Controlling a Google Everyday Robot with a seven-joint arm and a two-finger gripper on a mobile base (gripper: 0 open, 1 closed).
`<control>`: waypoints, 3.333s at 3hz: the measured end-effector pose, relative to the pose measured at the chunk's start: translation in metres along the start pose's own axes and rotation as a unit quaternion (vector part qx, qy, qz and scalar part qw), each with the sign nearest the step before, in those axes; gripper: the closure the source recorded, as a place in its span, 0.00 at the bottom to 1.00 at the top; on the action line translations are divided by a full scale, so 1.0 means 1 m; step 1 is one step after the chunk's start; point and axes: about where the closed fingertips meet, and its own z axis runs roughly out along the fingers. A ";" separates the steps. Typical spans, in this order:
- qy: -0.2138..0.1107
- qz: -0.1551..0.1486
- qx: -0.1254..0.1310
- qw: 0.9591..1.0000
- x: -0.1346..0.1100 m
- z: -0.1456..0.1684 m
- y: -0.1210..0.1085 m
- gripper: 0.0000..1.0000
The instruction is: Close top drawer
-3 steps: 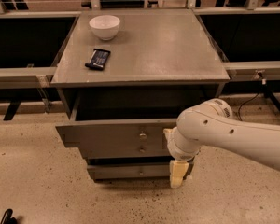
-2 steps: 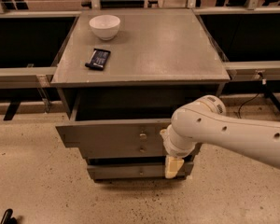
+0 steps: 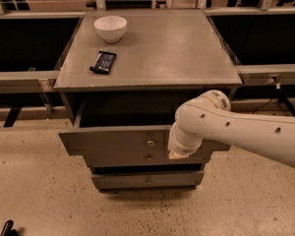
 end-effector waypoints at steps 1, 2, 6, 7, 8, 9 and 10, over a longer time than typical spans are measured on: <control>0.009 0.000 0.009 1.000 0.005 -0.002 -0.014 0.87; -0.001 0.005 0.023 1.000 0.007 -0.004 -0.021 1.00; -0.002 0.006 0.024 1.000 0.007 -0.004 -0.022 0.05; -0.002 0.006 0.024 1.000 0.007 -0.004 -0.022 0.00; -0.002 0.006 0.024 1.000 0.007 -0.004 -0.022 0.00; -0.009 -0.016 0.024 1.000 0.003 -0.010 -0.020 0.18; -0.034 -0.025 0.018 0.999 0.004 -0.009 -0.025 0.42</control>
Offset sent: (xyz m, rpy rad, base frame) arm 0.0301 -0.0089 0.0151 0.0496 -0.0821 -0.0295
